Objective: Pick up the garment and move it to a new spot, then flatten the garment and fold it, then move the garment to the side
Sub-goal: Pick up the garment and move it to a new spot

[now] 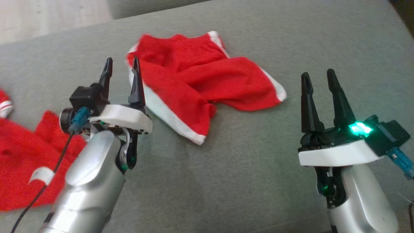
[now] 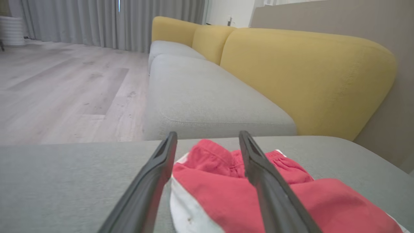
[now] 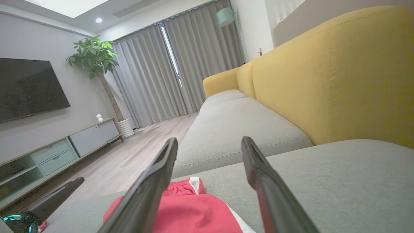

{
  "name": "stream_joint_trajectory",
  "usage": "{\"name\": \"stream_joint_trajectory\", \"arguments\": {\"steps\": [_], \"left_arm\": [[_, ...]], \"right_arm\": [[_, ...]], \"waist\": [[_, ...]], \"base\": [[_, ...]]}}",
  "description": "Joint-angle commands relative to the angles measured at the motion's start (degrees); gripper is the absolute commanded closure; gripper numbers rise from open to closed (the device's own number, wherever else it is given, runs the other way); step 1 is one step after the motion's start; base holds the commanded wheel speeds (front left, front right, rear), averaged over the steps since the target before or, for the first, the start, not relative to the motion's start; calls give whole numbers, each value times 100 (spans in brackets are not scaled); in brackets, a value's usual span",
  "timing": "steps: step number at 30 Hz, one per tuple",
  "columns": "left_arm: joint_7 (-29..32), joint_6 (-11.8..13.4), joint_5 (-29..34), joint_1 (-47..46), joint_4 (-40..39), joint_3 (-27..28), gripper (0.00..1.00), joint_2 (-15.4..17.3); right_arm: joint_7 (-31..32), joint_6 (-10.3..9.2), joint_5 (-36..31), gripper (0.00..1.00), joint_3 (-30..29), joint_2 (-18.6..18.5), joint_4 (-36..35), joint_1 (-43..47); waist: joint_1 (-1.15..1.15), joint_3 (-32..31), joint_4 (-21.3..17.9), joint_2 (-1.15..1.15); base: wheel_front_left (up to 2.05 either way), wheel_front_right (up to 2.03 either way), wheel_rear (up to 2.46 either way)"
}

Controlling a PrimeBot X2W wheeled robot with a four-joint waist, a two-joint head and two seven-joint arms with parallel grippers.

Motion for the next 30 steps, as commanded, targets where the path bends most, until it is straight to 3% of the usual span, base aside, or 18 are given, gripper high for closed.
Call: {"name": "stream_joint_trajectory", "arguments": {"steps": [1,9,16,30], "left_arm": [[-70,18,179,-80,-345,309,0,168],[-74,-21,1116,978,-1596,924,0,302],[-75,33,1785,2152,-2429,1282,0,324],[-75,-48,2422,3106,-3024,1803,0,-172]], "right_arm": [[-36,-4,-85,0,74,-17,-137,11],[-36,-4,-423,0,-109,-17,71,270],[-36,-4,-511,0,-188,-17,185,543],[-36,-4,-549,0,-164,-17,254,726]], "waist": [[0,-140,333,0],[0,-544,892,0],[0,-828,1118,0],[0,-936,1247,0]], "base": [[0,0,0],[0,0,0],[0,0,0],[0,0,0]]}}
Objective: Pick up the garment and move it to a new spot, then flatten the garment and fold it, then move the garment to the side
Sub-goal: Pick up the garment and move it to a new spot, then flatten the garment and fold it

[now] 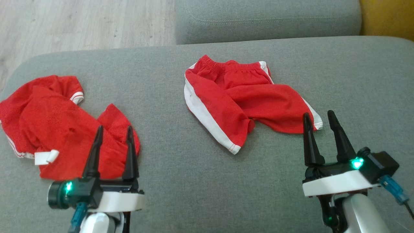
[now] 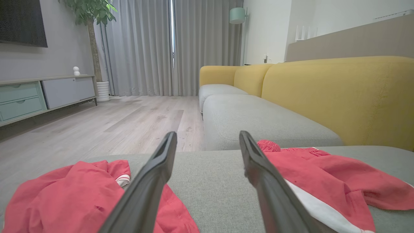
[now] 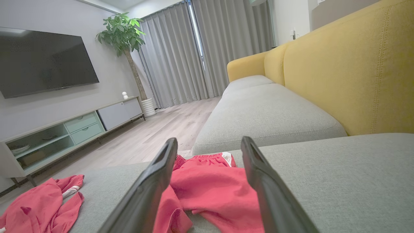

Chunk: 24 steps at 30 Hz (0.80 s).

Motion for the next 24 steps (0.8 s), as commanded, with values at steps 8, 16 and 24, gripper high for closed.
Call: {"name": "stream_joint_trajectory", "arguments": {"steps": [8,16,24], "left_arm": [[-29,-254,300,-204,-105,396,0,-150],[-29,-445,386,-319,-15,429,0,-330],[-29,-605,410,-471,106,435,0,-447]], "right_arm": [[-36,-4,-197,0,300,-19,-105,-167],[14,-4,-761,0,1072,-19,702,-445],[444,-4,-1408,0,1687,-19,1889,-1141]], "waist": [[0,97,70,0],[0,269,315,0],[0,485,666,0]], "base": [[0,0,0],[0,0,0],[0,0,0]]}}
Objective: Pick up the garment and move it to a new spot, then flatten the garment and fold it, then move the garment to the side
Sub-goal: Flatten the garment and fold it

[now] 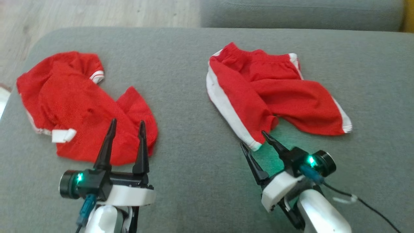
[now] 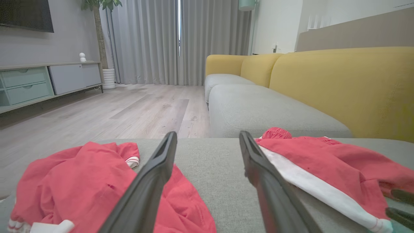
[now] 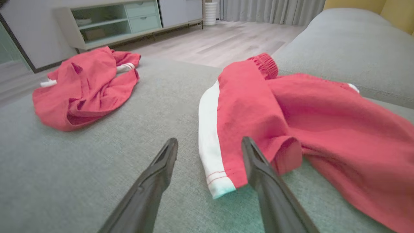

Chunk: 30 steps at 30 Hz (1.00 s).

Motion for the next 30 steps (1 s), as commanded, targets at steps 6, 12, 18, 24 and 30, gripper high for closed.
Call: {"name": "stream_joint_trajectory", "arguments": {"steps": [6,12,18,24,30], "left_arm": [[-29,-83,41,-326,-101,228,0,-66],[-29,-79,39,-325,-99,250,0,-89],[-29,-65,60,-275,-97,319,0,-100],[-29,-95,106,-217,-111,417,0,-104],[-29,-93,117,-106,-167,474,0,-107]], "right_arm": [[368,-4,-263,0,170,-12,708,-560],[646,-4,-239,45,254,-12,1180,-751],[490,-4,-205,100,72,-12,1387,-840],[370,-4,-435,100,-736,-13,1391,-574],[495,-4,-973,100,-1799,-210,921,-64]], "waist": [[0,183,291,0],[0,211,345,0],[0,134,159,0],[0,-57,-213,0],[0,-262,-624,0]], "base": [[0,0,0],[0,0,0],[0,0,0],[0,0,0],[0,0,0]]}}
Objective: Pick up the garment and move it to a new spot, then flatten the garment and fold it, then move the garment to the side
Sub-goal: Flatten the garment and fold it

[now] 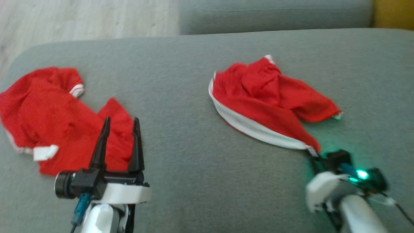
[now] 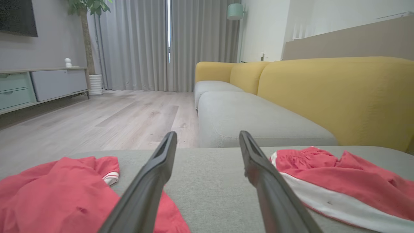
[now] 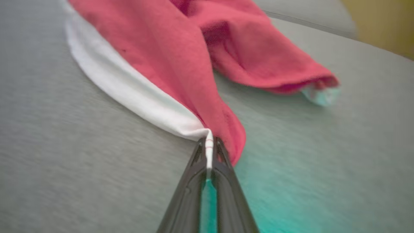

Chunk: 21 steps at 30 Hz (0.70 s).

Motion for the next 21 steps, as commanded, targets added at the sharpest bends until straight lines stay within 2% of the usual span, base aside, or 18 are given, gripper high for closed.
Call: {"name": "stream_joint_trajectory", "arguments": {"steps": [1,8,10,18,21], "left_arm": [[-29,-4,58,-42,-227,188,0,2],[-29,32,19,-67,-279,144,0,1],[-29,22,9,-91,-269,123,0,0],[-29,-1,30,-173,-231,121,0,0],[-29,-12,40,-190,-229,129,0,0]], "right_arm": [[52,-4,-112,100,-90,-131,-290,45],[398,-4,-417,100,-978,-187,-1112,407],[445,-4,-513,0,-1217,-142,-1290,440],[-23,-4,-411,0,-1501,86,-2053,459],[-333,-4,80,0,-1173,102,-2330,519]], "waist": [[0,-121,-202,0],[0,-87,-435,0],[0,-51,-460,0],[0,13,-537,0],[0,9,-544,0]], "base": [[0,0,0],[0,0,0],[0,0,0],[0,0,0],[0,0,0]]}}
